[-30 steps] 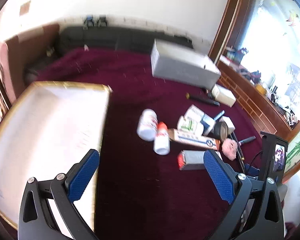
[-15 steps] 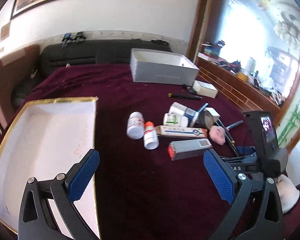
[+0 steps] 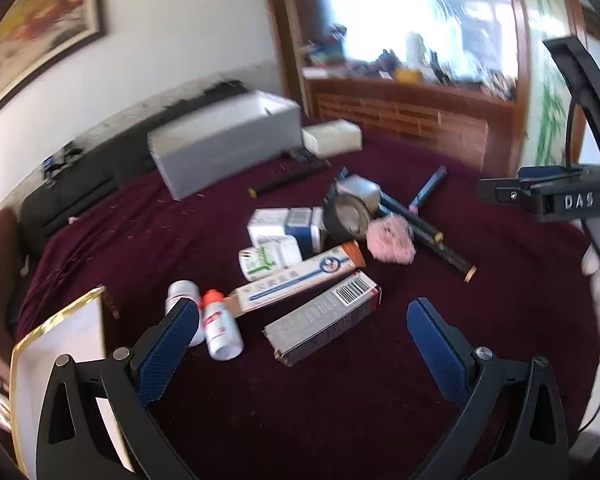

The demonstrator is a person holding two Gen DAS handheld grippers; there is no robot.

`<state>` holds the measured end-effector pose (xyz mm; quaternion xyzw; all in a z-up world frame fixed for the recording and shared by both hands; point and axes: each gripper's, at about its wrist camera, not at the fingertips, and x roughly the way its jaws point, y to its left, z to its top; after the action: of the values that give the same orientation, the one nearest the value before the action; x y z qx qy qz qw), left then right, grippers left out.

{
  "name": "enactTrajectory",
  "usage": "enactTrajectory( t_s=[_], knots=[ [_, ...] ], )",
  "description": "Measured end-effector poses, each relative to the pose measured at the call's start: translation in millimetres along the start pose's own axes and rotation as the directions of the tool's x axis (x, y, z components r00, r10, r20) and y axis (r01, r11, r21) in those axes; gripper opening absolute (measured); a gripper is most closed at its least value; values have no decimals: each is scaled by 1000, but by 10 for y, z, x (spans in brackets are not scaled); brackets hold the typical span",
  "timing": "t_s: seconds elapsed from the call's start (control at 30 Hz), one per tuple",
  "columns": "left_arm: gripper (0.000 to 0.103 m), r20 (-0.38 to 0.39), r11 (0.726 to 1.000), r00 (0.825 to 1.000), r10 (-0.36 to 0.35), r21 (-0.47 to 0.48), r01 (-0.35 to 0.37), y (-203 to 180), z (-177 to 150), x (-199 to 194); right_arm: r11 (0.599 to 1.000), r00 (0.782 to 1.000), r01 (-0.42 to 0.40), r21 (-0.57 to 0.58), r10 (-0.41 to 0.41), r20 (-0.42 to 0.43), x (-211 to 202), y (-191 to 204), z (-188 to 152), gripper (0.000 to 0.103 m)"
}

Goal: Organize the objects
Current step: 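Grasp the grey barcode box with the left tool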

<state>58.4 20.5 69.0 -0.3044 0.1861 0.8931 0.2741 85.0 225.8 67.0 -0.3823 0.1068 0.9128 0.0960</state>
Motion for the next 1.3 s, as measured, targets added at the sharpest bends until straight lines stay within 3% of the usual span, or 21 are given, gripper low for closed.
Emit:
enactTrajectory(
  t_s=[0.27,0.33,0.37,0.43,0.47,0.53,0.67,0.93,1.03,1.1,1.23,1.27,1.3],
  knots=[
    [100,-144,998,990,-6,68,16,-53,4,553,988,993,-103,119,108,-38,168,-179,-43,103],
    [82,-216,998,976,-29,53,41,-81,-44,670,985,992,-113,128,119,-38,168,-159,-25,103],
    [53,-245,997,968,-58,36,68,-86,-65,685,984,992,-116,132,122,-37,177,-171,-27,103],
    [41,-245,996,965,-89,7,94,-70,-88,597,981,990,-131,141,137,-31,178,-186,-24,103],
    [37,-248,988,956,-155,-46,148,-21,-99,534,980,989,-137,146,142,-28,179,-196,-23,103],
    [37,-238,978,949,-204,-101,185,38,-107,459,977,988,-144,155,150,-28,196,-203,-22,103],
    [38,-202,978,959,-199,-99,182,52,-79,414,973,984,-161,167,171,-45,231,-201,-27,103],
    [43,-262,985,953,-150,49,168,-330,-5,737,975,985,-157,157,165,-39,177,-193,40,103],
    [43,-254,988,956,-150,-14,152,-323,15,778,977,984,-163,140,171,-47,176,-152,80,103],
    [50,-251,988,956,-149,-70,136,-264,-1,795,979,984,-161,124,169,-57,181,-113,104,103],
    [50,-244,985,959,-142,-132,112,-205,-38,782,983,985,-155,93,162,-66,176,-33,139,103],
    [47,-248,983,958,-143,-147,109,-196,-36,781,983,984,-157,91,163,-71,183,-16,142,103],
    [32,-247,978,956,-157,-173,115,-169,-33,767,983,983,-159,89,166,-78,193,-3,145,103]
  ],
)
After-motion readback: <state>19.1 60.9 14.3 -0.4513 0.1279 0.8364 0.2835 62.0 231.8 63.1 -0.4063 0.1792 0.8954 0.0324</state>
